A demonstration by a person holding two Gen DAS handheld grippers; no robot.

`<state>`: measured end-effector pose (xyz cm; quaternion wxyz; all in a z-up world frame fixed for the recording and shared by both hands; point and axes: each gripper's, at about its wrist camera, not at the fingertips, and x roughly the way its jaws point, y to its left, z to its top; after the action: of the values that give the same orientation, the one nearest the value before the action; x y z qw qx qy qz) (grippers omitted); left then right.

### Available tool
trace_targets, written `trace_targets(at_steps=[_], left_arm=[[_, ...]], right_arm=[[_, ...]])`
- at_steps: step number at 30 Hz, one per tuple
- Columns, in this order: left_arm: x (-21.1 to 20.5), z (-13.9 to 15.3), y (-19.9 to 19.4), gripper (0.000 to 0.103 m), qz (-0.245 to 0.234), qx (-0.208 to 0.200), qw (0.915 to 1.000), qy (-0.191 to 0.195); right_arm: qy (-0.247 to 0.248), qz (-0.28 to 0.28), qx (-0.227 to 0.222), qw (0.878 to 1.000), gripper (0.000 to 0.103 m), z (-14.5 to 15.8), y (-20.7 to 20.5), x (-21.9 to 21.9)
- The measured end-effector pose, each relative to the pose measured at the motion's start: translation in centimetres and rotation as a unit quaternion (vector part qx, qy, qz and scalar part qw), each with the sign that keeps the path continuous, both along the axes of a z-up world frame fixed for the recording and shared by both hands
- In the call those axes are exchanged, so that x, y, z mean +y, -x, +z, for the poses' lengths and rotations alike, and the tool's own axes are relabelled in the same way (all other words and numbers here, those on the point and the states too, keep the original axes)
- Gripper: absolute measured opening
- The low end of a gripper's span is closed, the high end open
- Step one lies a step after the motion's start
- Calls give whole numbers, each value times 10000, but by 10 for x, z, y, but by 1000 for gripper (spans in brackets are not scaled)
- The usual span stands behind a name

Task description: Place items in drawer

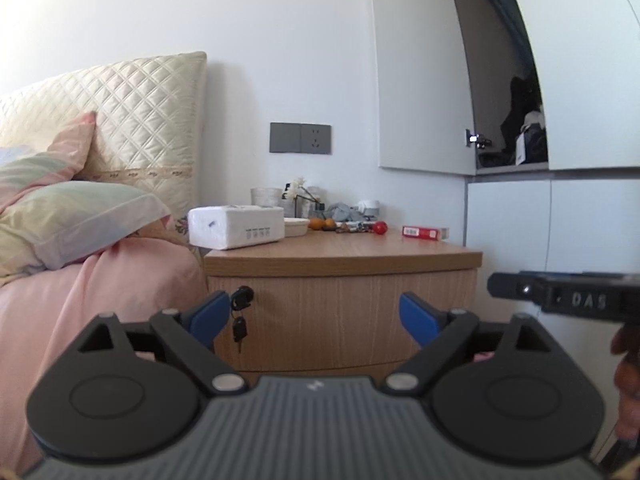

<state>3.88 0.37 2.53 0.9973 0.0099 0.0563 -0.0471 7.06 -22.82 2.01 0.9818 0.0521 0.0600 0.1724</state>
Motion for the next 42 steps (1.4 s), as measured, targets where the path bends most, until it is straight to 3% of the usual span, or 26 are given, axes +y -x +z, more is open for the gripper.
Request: trace_targets(at_steps=[5,14,20,23,27,42], left_arm=[[-3,-1,-2,100,110,-28,9997,-212],[-2,-2,-5,102,180,83,9995,-242],[-1,-4,-5,103,220,134,9994,-249],[-1,-5,-6,103,292,173,9991,-235],[-1,-7,-5,103,269,223,9992,-198],[-1,-7,-2,103,600,218,9978,-190]], right_arm=[[210,1,-230,9995,44,-2,2,5],[14,2,-123,9999,45,-3,1,0],[-31,-22,-130,9999,84,-3,2,0],[96,-34,-64,9999,92,-4,0,4],[337,-164,-82,9993,92,-5,0,11],[267,-269,-56,9993,92,-3,4,9]])
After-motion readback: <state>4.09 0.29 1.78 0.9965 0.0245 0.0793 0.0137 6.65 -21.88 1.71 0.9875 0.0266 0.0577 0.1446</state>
